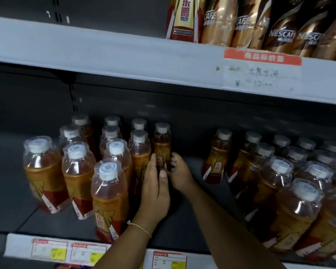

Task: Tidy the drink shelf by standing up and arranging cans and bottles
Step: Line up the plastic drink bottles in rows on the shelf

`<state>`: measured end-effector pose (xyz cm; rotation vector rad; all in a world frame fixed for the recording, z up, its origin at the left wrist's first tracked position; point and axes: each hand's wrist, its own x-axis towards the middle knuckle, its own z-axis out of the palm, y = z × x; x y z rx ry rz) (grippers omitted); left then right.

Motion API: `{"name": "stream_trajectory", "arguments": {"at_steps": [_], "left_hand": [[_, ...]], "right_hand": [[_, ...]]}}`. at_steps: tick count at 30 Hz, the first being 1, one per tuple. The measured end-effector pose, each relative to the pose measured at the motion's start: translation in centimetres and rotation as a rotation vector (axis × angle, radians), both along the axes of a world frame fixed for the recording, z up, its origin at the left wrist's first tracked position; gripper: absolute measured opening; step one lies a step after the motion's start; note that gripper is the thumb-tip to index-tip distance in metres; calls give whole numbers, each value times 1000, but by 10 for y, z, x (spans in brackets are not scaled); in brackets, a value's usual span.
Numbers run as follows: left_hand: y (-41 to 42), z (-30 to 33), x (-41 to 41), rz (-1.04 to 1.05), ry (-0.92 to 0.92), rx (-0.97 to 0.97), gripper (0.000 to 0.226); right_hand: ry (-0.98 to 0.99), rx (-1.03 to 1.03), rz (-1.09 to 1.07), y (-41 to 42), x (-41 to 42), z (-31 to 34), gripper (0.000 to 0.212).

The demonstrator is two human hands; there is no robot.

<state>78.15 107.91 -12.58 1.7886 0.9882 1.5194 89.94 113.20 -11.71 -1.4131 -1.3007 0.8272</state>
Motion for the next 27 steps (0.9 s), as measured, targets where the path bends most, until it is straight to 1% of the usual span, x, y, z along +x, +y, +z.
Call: {"name": "stream_trajectory", "arguments": {"at_steps": [3,6,13,16,18,21,24,27], "left_hand": [[1,-4,3,12,-25,-7,58],[2,-5,2,19,1,12,58],[5,-10,0,22,18,37,56],[6,-12,6,-10,40,-63,58],[3,-10,11,-79,30,-165,60],[-3,-5,20,-182,50,-277,55],[-10,0,31,-172,64,-374,58],[-23,3,46,-170,66,-388,61]], "right_hand": [[18,-24,-7,4,-5,5,40],[15,-19,-42,5,-7,6,45],[1,66,-92,-27,6,0,41],[-59,63,-78,-48,22,-2,43],[-77,54,-75,-63,34,-4,48],[-57,26,-94,-85,48,-6,58],[-19,-9,-122,-101,58,-10,64],[-23,-6,-174,-111,66,-16,64]]}}
